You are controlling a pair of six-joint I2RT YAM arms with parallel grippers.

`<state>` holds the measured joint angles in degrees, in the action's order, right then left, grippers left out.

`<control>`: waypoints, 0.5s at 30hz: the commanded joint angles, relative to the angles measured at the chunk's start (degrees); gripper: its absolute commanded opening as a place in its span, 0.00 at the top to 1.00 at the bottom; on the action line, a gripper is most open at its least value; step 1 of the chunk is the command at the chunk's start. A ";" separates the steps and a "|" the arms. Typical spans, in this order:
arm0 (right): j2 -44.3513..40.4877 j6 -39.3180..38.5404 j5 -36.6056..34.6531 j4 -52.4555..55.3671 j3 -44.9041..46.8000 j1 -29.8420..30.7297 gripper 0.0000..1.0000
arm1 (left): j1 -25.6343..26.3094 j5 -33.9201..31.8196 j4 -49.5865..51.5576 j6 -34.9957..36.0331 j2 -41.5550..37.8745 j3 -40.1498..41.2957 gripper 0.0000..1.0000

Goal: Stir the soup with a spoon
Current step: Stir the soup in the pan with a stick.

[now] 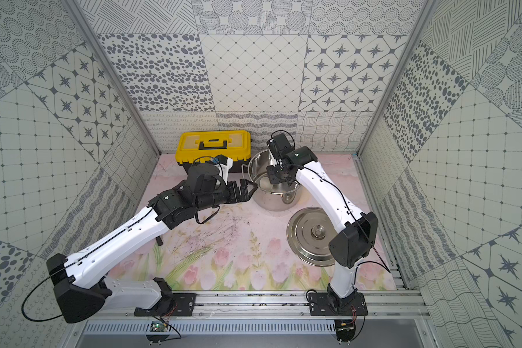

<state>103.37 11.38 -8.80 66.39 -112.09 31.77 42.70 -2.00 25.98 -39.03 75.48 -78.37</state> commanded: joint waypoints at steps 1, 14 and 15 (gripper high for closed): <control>1.37 -1.15 -3.30 -2.27 -3.87 0.00 1.00 | 0.10 -0.70 -3.21 -0.07 -0.86 0.30 0.01; 3.24 -5.62 -7.40 -1.11 -7.57 -4.60 1.00 | 0.12 -0.69 -3.21 0.02 -0.70 0.06 0.00; 2.92 -6.04 -7.54 -1.00 -7.24 -4.84 1.00 | 0.11 -0.64 -3.21 0.01 -0.60 -0.06 0.01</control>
<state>106.52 7.25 -14.35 66.59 -117.67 27.62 42.68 -2.15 25.98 -39.03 74.87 -78.15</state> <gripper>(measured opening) 0.166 0.994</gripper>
